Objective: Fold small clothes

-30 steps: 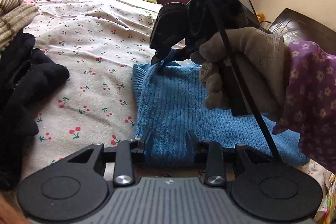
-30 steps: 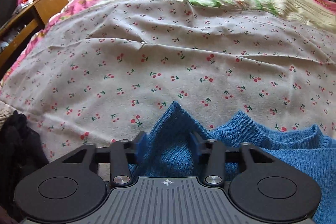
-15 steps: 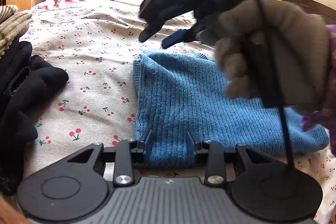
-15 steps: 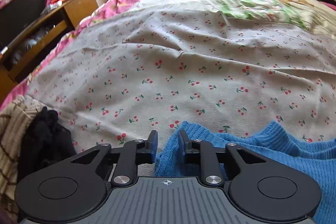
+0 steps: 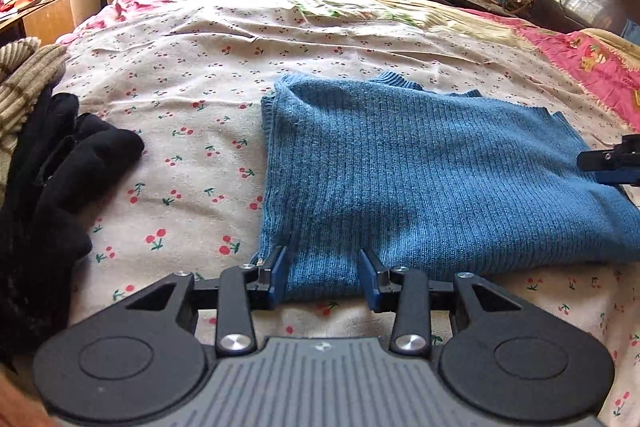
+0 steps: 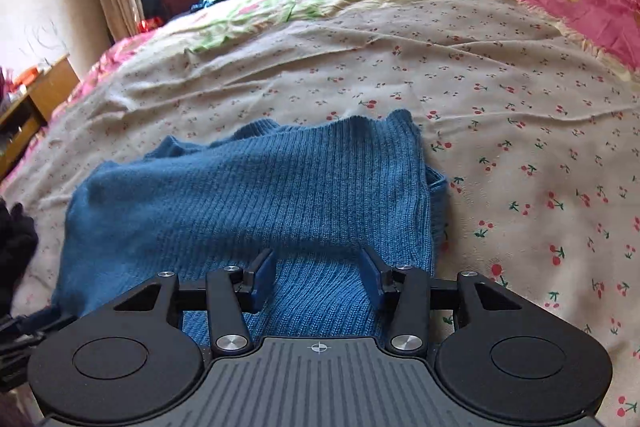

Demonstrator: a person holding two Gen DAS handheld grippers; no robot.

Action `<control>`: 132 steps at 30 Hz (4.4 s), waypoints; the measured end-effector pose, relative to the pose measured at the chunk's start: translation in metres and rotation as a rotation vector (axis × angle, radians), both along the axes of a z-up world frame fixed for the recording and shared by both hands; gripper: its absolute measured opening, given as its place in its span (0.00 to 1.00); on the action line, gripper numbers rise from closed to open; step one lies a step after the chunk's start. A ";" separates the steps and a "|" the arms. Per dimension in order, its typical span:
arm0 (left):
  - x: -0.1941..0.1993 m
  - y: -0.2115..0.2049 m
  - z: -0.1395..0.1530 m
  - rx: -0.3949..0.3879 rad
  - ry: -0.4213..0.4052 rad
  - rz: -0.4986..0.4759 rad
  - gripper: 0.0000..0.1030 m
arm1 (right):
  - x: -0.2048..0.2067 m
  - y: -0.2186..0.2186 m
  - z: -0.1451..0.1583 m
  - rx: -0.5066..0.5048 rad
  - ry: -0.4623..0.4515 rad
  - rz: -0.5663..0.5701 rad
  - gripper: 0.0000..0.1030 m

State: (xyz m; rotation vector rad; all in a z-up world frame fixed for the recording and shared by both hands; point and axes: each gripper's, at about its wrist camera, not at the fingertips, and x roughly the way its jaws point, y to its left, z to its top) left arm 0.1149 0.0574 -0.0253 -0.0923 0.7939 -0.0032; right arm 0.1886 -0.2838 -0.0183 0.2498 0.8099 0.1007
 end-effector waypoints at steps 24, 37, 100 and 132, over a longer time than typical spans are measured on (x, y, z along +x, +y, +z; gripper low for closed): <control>0.025 -0.051 0.019 0.082 -0.060 -0.097 0.54 | -0.030 -0.071 -0.022 0.279 0.012 -0.161 0.64; 0.022 -0.049 0.007 0.056 -0.083 -0.103 0.57 | -0.014 -0.073 -0.040 0.328 0.006 -0.140 0.67; 0.004 -0.037 0.038 0.014 -0.243 -0.083 0.68 | -0.047 -0.041 0.029 0.090 -0.029 -0.190 0.67; 0.068 -0.149 -0.004 0.226 -0.076 -0.265 0.74 | 0.029 -0.102 -0.073 0.787 0.181 0.049 0.28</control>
